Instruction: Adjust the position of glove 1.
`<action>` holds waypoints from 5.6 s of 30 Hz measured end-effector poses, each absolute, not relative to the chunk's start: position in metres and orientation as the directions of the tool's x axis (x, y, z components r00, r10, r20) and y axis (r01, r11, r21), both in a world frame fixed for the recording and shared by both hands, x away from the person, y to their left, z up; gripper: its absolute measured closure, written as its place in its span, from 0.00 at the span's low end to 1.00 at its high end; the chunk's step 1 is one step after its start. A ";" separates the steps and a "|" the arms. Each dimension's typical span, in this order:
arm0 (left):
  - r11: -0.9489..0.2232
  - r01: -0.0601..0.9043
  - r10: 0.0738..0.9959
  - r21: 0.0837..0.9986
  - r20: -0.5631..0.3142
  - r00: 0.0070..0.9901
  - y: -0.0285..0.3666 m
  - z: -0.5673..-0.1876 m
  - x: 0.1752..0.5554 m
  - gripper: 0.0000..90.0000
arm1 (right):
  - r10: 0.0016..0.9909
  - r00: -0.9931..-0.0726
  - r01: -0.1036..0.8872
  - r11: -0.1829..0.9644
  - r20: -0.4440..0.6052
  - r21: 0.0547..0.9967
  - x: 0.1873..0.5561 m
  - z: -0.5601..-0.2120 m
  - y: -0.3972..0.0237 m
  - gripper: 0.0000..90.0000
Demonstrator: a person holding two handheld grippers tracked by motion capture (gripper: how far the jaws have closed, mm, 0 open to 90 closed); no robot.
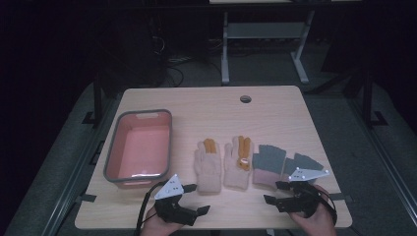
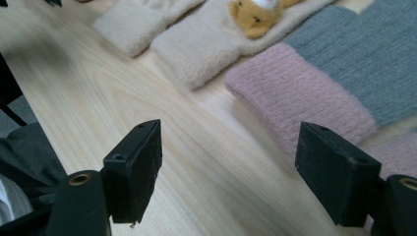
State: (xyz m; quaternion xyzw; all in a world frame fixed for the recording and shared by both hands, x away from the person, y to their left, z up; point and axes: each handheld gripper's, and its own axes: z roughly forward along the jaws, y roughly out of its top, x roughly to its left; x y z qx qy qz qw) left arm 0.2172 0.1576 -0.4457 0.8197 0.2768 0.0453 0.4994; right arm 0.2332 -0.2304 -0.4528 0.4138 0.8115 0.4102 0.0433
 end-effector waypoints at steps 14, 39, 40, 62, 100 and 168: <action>-0.351 0.406 0.489 0.843 -0.205 0.848 0.159 -0.447 0.212 0.18 | 0.685 -0.681 0.616 0.346 0.259 0.707 0.233 -0.449 -0.219 0.25; -0.339 0.400 0.490 0.851 -0.204 0.847 0.163 -0.443 0.210 0.18 | 0.661 -0.715 0.600 0.413 0.227 0.685 0.250 -0.427 -0.203 0.25; -0.338 0.399 0.491 0.852 -0.202 0.847 0.163 -0.443 0.210 0.18 | 0.663 -0.715 0.601 0.418 0.224 0.681 0.254 -0.426 -0.202 0.25; -0.339 0.398 0.488 0.853 -0.202 0.849 0.164 -0.443 0.212 0.18 | 0.656 -0.736 0.604 0.523 0.168 0.601 0.309 -0.404 -0.163 0.32; -0.337 0.390 0.477 0.857 -0.202 0.856 0.160 -0.444 0.213 0.18 | 0.721 -0.692 0.660 0.610 0.037 0.438 0.360 -0.441 -0.118 0.59; -0.300 0.405 0.497 0.864 -0.221 0.839 0.168 -0.437 0.209 0.18 | 0.488 -0.872 0.437 0.750 0.030 0.498 0.359 -0.386 -0.029 0.70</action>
